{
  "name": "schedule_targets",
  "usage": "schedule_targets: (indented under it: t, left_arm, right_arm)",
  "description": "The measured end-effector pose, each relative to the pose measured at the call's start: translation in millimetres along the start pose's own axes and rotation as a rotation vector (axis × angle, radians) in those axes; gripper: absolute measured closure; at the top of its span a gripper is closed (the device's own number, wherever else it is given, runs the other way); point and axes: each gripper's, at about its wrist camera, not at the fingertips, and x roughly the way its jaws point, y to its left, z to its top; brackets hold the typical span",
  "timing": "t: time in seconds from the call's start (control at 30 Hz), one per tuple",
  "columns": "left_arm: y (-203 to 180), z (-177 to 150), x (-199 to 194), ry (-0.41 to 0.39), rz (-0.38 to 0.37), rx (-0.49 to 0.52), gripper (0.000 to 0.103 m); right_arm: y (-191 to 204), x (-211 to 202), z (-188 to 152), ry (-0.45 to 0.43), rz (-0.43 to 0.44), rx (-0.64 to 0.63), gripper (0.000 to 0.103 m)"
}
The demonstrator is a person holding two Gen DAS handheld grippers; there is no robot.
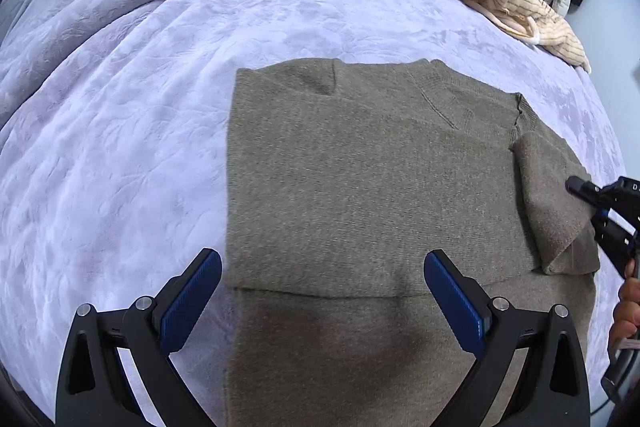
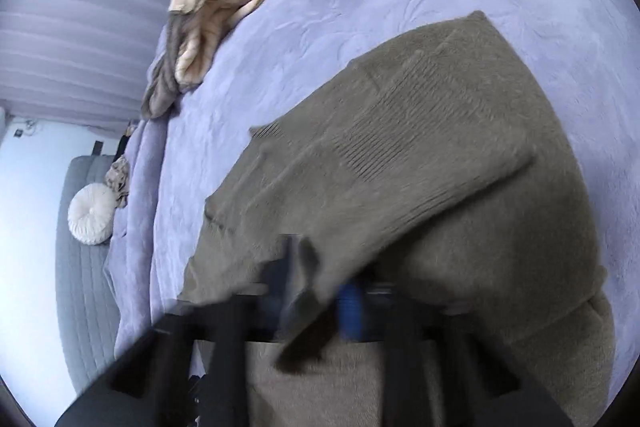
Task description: Fold small clothes
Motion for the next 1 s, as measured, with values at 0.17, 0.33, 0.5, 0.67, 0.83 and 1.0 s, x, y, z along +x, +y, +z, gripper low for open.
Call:
schedule_targets:
  t: [0.17, 0.33, 0.5, 0.67, 0.83, 1.0]
  left_arm:
    - [21.6, -0.4, -10.5, -0.024, -0.002, -0.019, 0.002]
    - [48.7, -2.0, -12.3, -0.014, 0.011, -0.085, 0.002]
    - [62.9, -1.9, -10.2, -0.005, -0.006, -0.121, 0.002]
    - [59.3, 3.2, -3.2, 0.021, -0.087, -0.146, 0.002]
    - [29.4, 12.6, 7.3, 0.059, -0.187, -0.087, 0.002]
    - [8.4, 24.7, 24.7, 0.092, -0.212, -0.061, 0.002]
  right_arm:
    - [98.9, 13.7, -44.2, 0.023, -0.036, -0.554, 0.097]
    - [146.3, 64.5, -116.3, 0.161, -0.147, -0.93, 0.095]
    - [142.1, 86.5, -157.0, 0.232, -0.247, -1.096, 0.077]
    - [137.8, 69.8, -165.4, 0.239, -0.232, -1.085, 0.053]
    - [92.8, 33.7, -134.2, 0.232, -0.181, -0.811, 0.053]
    - [11.1, -18.6, -87.0, 0.145, -0.175, -0.399, 0.053]
